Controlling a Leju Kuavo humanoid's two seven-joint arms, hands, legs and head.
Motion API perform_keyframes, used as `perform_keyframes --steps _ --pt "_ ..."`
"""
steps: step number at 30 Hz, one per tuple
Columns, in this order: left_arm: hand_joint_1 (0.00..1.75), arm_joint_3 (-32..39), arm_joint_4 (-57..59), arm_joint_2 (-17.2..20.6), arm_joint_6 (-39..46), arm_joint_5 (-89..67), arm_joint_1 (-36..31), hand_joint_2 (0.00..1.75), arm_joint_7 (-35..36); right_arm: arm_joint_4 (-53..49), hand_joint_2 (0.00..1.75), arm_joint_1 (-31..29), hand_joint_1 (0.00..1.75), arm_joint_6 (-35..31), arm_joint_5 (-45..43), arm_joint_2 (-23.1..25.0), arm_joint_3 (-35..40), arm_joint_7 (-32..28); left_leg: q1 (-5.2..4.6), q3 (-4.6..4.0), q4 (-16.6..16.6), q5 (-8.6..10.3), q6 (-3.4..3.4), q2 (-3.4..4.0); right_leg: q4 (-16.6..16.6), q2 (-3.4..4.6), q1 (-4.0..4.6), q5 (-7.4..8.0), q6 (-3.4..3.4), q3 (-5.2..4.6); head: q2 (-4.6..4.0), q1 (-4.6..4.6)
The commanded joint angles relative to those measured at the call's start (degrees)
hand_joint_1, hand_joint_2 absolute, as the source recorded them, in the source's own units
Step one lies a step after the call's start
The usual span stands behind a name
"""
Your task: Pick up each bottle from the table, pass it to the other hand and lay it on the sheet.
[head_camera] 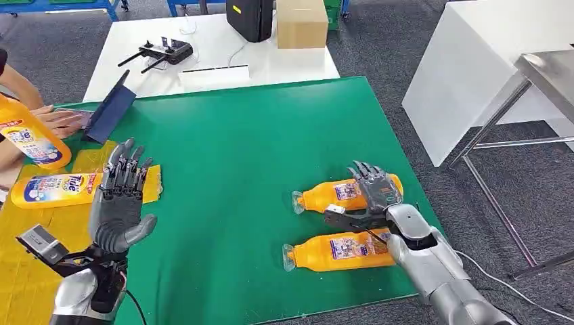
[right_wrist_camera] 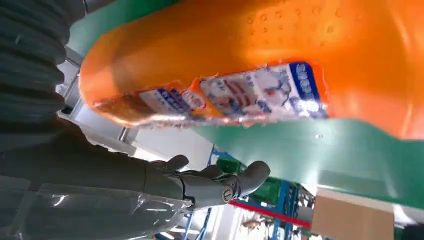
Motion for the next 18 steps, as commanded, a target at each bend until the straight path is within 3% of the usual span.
perform_keyframes --steps 1,10,15,16,18 --pt "0.0 -2.13 4.43 -1.03 -0.8 0.11 -2.86 1.75 0.43 16.09 1.75 -7.15 0.0 2.7 3.04 4.04 3.74 0.42 0.03 0.12 -0.03 -0.02 -0.05 -0.04 -0.04 0.1 0.02 -0.01 -0.02 0.11 0.0 -0.02" --pt "0.0 -2.24 4.54 -1.15 -0.81 0.11 -2.96 1.75 0.45 16.23 1.75 -7.24 0.0 2.74 3.07 4.18 3.8 0.44 0.04 0.24 -0.02 0.01 -0.05 -0.07 -0.05 0.06 0.03 0.01 -0.03 0.2 0.0 0.0" --pt "0.0 -2.7 6.0 -1.6 -1.18 0.12 -3.8 1.75 0.7 23.62 1.75 -10.76 0.0 5.57 3.68 5.36 5.76 2.13 0.08 0.38 -0.03 0.01 -0.06 -0.1 -0.09 0.08 0.06 0.02 -0.03 0.37 0.0 0.0" --pt "0.0 -2.7 6.06 -1.63 -1.13 0.09 -3.8 1.75 0.74 23.78 1.75 -10.82 0.07 5.57 3.72 5.41 5.77 2.22 0.08 0.41 -0.02 0.01 -0.07 -0.12 -0.07 0.09 0.06 0.02 -0.04 0.38 0.0 0.0" --pt "0.0 -2.87 6.24 -1.76 -0.74 -0.3 -3.81 1.75 0.81 24.7 1.75 -11.15 0.58 5.65 3.99 5.66 6.02 2.55 0.08 0.54 -0.04 0.01 -0.05 -0.05 -0.11 0.09 0.06 0.03 -0.03 0.5 0.0 0.0"
